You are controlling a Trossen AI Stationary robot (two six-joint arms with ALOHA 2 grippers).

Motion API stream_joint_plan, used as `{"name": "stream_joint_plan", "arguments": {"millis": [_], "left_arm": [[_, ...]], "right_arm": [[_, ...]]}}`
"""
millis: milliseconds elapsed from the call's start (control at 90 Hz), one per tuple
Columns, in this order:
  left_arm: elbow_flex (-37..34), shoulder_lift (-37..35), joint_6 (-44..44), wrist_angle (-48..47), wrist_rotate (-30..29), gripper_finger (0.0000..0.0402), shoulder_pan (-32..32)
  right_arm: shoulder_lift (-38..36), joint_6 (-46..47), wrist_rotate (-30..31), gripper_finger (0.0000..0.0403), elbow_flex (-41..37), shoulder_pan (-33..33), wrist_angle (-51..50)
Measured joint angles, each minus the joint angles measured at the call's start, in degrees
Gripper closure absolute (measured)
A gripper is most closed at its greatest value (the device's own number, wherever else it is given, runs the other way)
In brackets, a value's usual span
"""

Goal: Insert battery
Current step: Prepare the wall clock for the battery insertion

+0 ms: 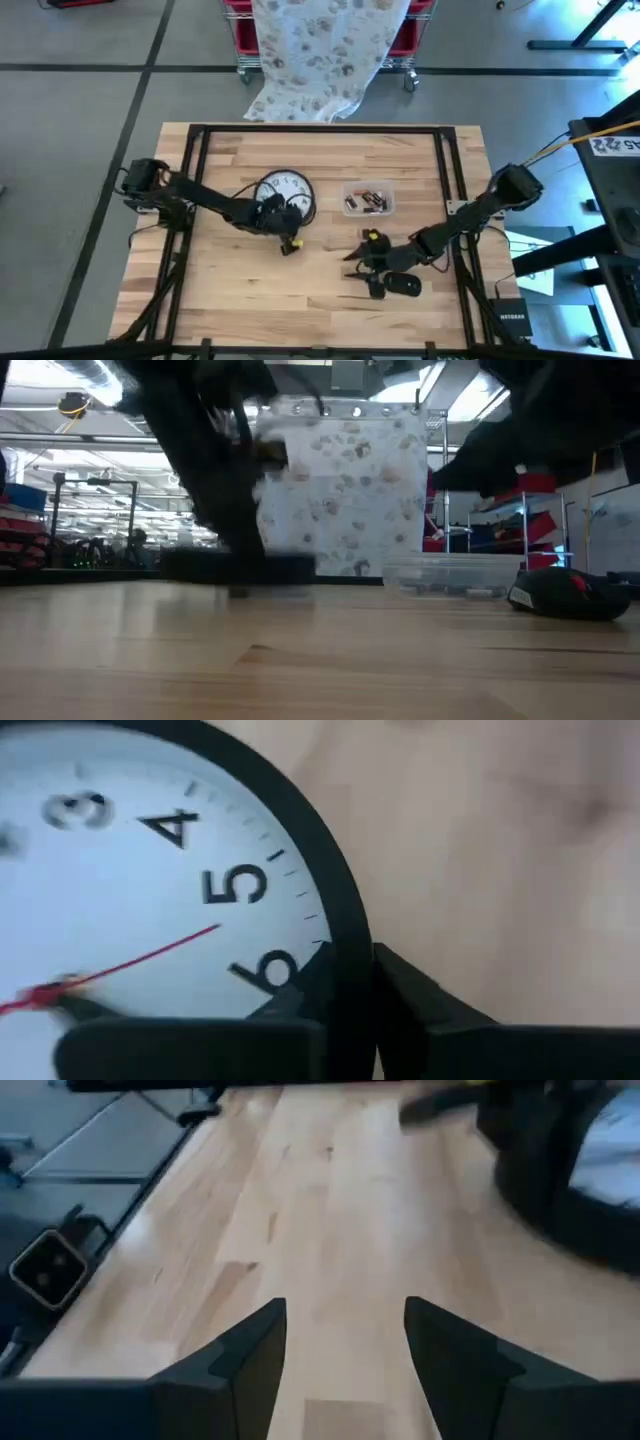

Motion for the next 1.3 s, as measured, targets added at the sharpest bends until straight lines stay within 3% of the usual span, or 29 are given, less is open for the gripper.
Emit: {"name": "stream_joint_plan", "arguments": {"millis": [156,278,400,500,667,778,889,1044,1244,1300], "left_arm": [[0.17,-7.65,-2.77,-0.11,-0.46,0.038,-5.85],[0.21,-12.09,-5.76,0.29,-0.64,0.038,-10.48],[0.19,-12.93,-8.71,0.22,-0.68,0.038,-14.11],[0.17,-12.97,-11.51,0.09,-0.9,0.038,-16.15],[0.17,-12.99,-13.04,0.13,-1.78,0.0377,-18.43],[0.17,-12.67,-13.23,0.3,-1.96,0.0376,-18.85],[0.17,-11.74,-13.35,0.43,-1.96,0.0377,-19.11],[0.17,-10.77,-13.64,0.44,-1.63,0.0374,-19.14],[0.17,-10.79,-11.91,0.85,-1.72,0.037,-19.18],[0.17,-10.8,-10.7,1.2,-0.04,0.0369,-19.18]], "right_arm": [[7.32,-11.93,-6.12,0.0215,0.5,0.02,13.87],[8.22,-28.26,-5.97,0.0215,5.83,1.13,14.51],[8.13,-43.89,3.92,0.0212,13.85,1.88,7.04],[8.06,-55.54,14.28,0.0192,22.01,1.94,-7.74],[10.09,-63.23,18.38,0.0128,32.98,0.34,-29.05],[12.36,-64.9,21.86,0.0095,36.07,-1.23,-30.85],[14.66,-68.88,23.32,0.0088,37.06,-2.77,-28.04],[16.96,-71.11,22.82,0.0117,37.3,-4.45,-27.83],[17.58,-63.96,20.29,0.0249,37.3,-5.67,-29.16],[17.61,-61.29,18.59,0.0255,37.25,-5.8,-29.6]]}}
